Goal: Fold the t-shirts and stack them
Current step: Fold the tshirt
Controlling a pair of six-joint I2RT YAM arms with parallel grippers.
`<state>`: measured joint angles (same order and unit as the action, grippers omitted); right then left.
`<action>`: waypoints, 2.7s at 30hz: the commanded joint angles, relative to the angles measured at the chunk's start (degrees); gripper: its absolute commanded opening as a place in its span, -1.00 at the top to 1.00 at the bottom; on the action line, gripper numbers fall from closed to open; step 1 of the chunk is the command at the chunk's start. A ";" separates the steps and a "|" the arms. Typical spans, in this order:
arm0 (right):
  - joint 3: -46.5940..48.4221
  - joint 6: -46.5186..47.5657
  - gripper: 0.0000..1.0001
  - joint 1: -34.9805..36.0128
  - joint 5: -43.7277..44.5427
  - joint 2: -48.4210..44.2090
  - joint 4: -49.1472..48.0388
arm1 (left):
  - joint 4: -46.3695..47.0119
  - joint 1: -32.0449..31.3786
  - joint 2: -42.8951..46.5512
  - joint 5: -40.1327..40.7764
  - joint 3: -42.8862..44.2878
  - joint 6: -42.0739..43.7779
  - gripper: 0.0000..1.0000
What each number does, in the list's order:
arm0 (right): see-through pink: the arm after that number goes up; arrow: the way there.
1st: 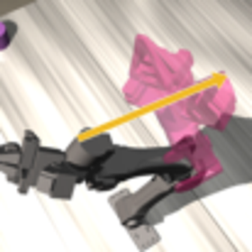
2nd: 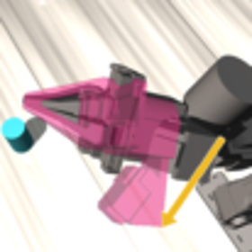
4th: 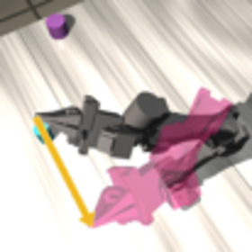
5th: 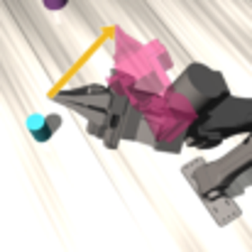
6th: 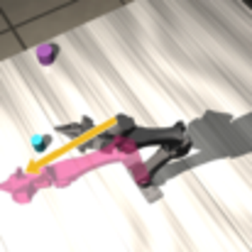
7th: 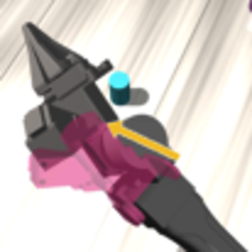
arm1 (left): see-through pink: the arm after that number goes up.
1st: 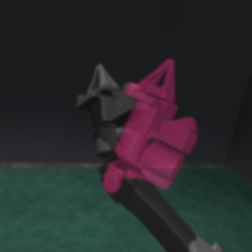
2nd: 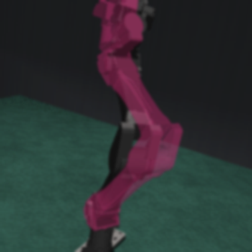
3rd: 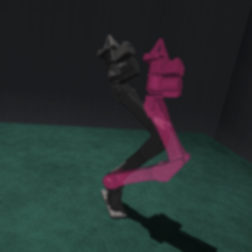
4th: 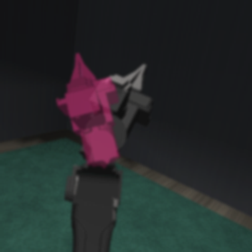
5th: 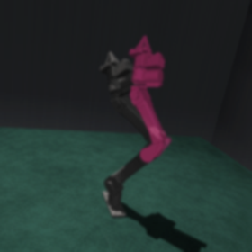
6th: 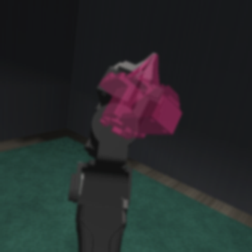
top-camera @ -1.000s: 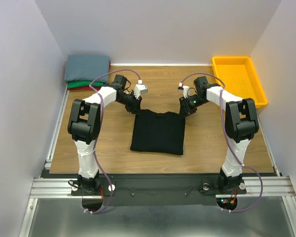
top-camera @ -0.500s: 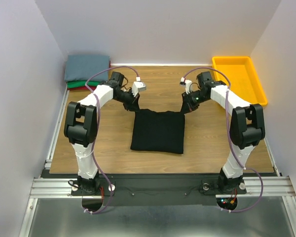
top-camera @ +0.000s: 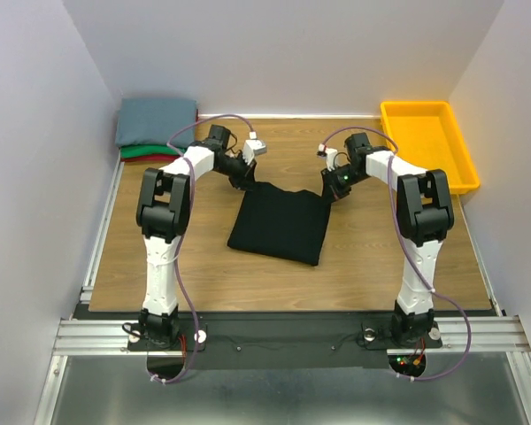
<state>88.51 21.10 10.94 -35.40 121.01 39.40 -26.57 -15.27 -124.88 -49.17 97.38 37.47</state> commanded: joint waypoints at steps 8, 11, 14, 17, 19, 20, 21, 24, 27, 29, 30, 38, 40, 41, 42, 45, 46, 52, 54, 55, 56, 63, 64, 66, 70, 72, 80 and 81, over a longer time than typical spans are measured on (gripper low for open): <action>3.77 1.31 0.99 -1.71 9.11 4.85 -4.33 | 0.11 0.24 -4.33 0.12 2.48 -9.87 1.00; 4.39 2.98 0.99 -1.71 10.35 5.20 -4.07 | 2.83 0.15 1.03 -0.75 -7.62 -12.59 1.00; 2.38 4.64 0.99 -1.80 8.77 3.72 -3.54 | 5.99 -0.03 6.83 -1.37 -18.17 -14.88 1.00; -2.19 6.58 0.99 -1.62 5.78 1.69 -1.70 | 8.10 -0.55 11.93 -2.07 -27.31 -16.90 1.00; -4.91 7.98 0.99 -1.36 4.20 -0.94 0.41 | 8.72 -1.52 15.17 -2.60 -32.77 -17.43 1.00; -8.23 8.25 0.99 -1.19 3.59 -2.26 0.94 | 8.81 -1.96 15.98 -2.69 -34.18 -17.43 1.00; -10.01 8.86 0.99 -0.84 2.36 -4.62 1.81 | 8.73 -2.31 17.29 -2.78 -36.45 -17.52 1.00; -16.08 8.96 0.99 -0.13 1.21 -8.67 2.35 | 9.08 -2.31 18.79 -2.86 -38.49 -17.26 1.00; -18.63 8.43 0.99 -0.04 -0.19 -12.37 3.31 | 8.46 -2.31 19.94 -2.08 -37.19 -16.03 1.00; -18.99 8.43 0.99 -0.04 -0.29 -14.13 4.28 | 5.31 -2.31 19.33 -1.37 -35.52 -14.54 1.00; -19.16 8.34 0.99 -0.13 -0.11 -14.48 4.81 | 3.99 -2.31 18.89 -1.28 -34.55 -12.53 1.00; -10.49 8.17 0.40 -0.13 -1.86 -14.66 10.26 | -4.02 -2.22 22.21 -3.57 -26.90 0.66 0.13; -7.84 6.68 0.24 -0.22 -5.36 -14.40 10.35 | -4.11 -2.75 23.88 -3.66 -25.06 2.24 0.05; -6.52 6.15 0.21 -0.13 -6.51 -13.88 10.44 | -4.45 -3.27 24.07 -3.31 -24.27 3.64 0.02; -3.55 5.80 0.19 -0.22 -7.40 -13.26 10.44 | -4.63 -3.89 24.07 -2.69 -23.48 4.18 0.00; 0.95 5.00 0.03 -0.22 -10.04 -9.49 10.26 | -4.02 -6.52 23.02 -1.20 -20.92 4.72 -0.01; 1.92 5.26 0.03 -0.13 -11.35 -8.26 10.17 | -3.58 -7.31 22.06 -1.02 -19.96 4.54 -0.01; 10.97 1.84 0.23 0.75 -22.34 3.60 8.07 | 2.30 -13.55 17.22 0.03 -16.88 1.81 -0.08; 12.65 1.31 0.26 1.62 -23.48 7.55 7.02 | 3.88 -16.18 16.60 0.30 -16.53 1.81 -0.08; 13.17 0.79 0.26 1.98 -24.88 8.79 6.57 | 4.59 -16.98 15.82 0.74 -16.44 1.81 -0.08; 14.40 0.09 0.27 2.15 -25.77 9.85 6.31 | 5.29 -17.68 15.29 0.83 -16.26 1.81 -0.08; 13.36 -0.98 0.27 4.62 -29.02 14.78 4.37 | 9.16 -19.71 11.33 2.58 -15.47 -0.21 -0.08; 13.01 -1.15 0.27 4.88 -29.37 15.04 4.20 | 9.34 -19.89 11.06 2.59 -15.38 -0.21 -0.08; 11.87 -1.15 0.27 5.32 -29.64 16.09 4.02 | 9.34 -20.33 10.19 2.94 -15.12 -0.03 -0.08; 10.37 -0.89 0.30 5.76 -29.73 17.59 3.41 | 9.25 -20.51 9.57 3.20 -14.86 0.58 -0.01; 9.84 -0.98 0.32 5.85 -30.43 18.47 3.32 | 8.64 -20.59 9.57 1.98 -14.68 1.19 0.13; 6.77 -0.62 0.42 7.08 -32.37 20.67 3.23 | 5.39 -21.47 9.48 -0.76 -14.15 3.57 0.24; 6.59 -0.54 0.43 7.08 -32.54 21.19 3.23 | 4.95 -21.56 9.22 -0.75 -13.98 3.75 0.32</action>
<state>97.45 19.16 16.64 -70.52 138.50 43.68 -19.29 -36.05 -116.14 -47.44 80.55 39.27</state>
